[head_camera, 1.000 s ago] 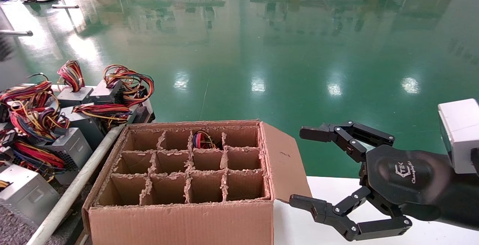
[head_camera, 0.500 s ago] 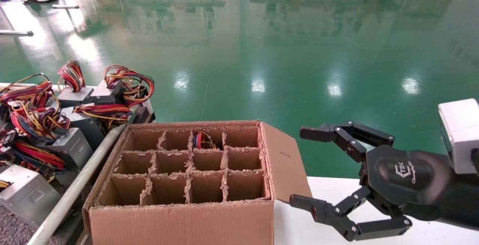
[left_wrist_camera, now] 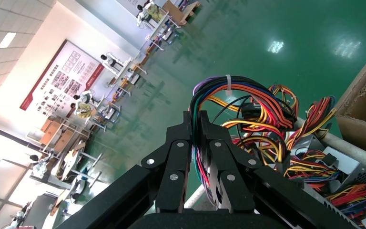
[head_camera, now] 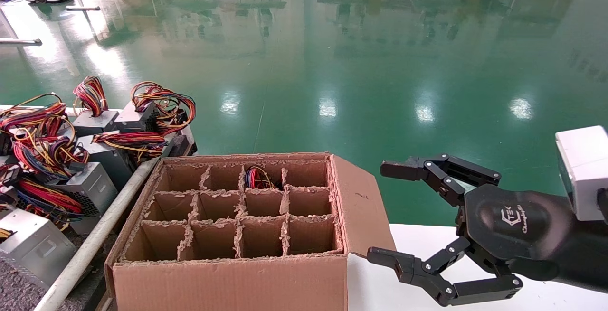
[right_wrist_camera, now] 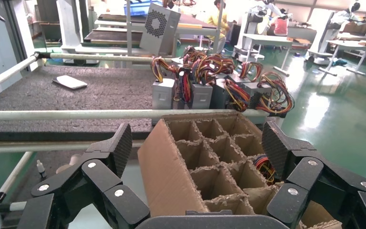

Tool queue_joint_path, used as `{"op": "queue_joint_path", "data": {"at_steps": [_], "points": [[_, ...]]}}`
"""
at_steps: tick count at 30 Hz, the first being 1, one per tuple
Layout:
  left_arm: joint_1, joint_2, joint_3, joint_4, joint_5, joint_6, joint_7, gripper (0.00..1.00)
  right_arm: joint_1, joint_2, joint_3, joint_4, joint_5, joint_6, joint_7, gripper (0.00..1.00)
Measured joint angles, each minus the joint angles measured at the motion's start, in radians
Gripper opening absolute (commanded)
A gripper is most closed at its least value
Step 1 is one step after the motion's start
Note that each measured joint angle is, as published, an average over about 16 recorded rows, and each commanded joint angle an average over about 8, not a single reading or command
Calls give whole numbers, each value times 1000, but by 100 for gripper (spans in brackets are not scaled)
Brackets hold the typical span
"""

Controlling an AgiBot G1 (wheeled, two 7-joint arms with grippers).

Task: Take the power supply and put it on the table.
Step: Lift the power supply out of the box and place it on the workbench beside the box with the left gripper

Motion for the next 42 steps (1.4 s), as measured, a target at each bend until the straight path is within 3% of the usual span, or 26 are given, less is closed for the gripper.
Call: {"op": "queue_joint_path", "data": {"at_steps": [21,42], "points": [[-16,15,-3,47,26,-31,32,0,0,0,0,0,0,0,0,100],[-147,14,9,261,218,-102,172,0,0,0,0,0,0,0,0,100]]}}
